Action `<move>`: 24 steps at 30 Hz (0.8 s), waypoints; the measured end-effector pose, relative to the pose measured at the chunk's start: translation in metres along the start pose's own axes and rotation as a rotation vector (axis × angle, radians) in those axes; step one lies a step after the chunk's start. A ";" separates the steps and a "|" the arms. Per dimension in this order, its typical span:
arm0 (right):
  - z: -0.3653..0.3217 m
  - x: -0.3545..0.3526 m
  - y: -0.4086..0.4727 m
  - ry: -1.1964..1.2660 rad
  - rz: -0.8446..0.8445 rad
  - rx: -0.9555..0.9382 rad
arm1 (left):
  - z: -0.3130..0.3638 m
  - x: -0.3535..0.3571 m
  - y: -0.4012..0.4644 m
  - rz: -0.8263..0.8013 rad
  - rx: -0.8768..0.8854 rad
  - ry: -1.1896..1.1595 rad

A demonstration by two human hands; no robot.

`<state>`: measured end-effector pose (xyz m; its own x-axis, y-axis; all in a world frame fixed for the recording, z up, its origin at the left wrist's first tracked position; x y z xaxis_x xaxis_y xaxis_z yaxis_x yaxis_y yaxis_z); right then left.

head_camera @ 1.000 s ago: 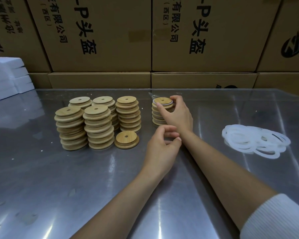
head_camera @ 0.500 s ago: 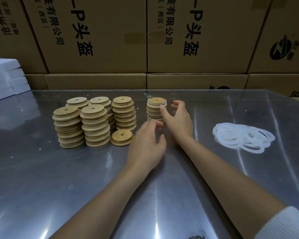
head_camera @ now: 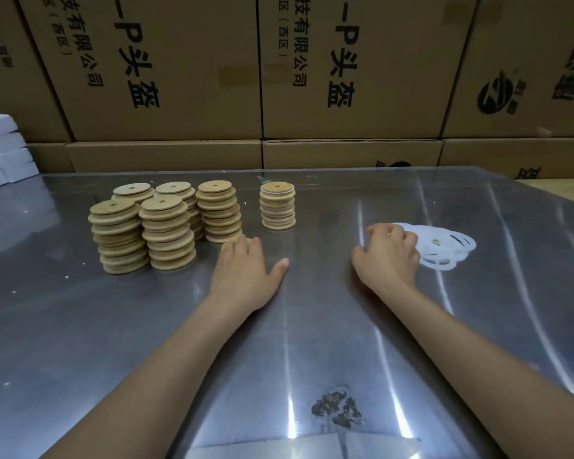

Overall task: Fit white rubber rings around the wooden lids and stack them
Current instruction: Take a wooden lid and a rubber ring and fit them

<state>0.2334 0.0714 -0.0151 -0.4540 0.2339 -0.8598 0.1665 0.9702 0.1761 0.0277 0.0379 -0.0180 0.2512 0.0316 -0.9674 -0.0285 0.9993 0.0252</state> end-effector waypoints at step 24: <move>-0.013 -0.012 0.003 0.475 0.077 -0.268 | 0.034 0.000 -0.007 0.088 0.446 -0.394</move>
<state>0.2282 0.0725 0.0024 -0.8050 0.2477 -0.5391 0.0143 0.9165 0.3997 0.0612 0.0321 -0.0100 0.6085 0.0348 -0.7928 0.3215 0.9026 0.2864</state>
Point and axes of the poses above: each hand's wrist, its own y-axis towards the middle knuckle, its own x-axis out of the palm, z = x × y, the point moved 3 cm from there along y, towards the middle knuckle, and after that the axes turned 10 degrees about -z, right-handed, at the moved point
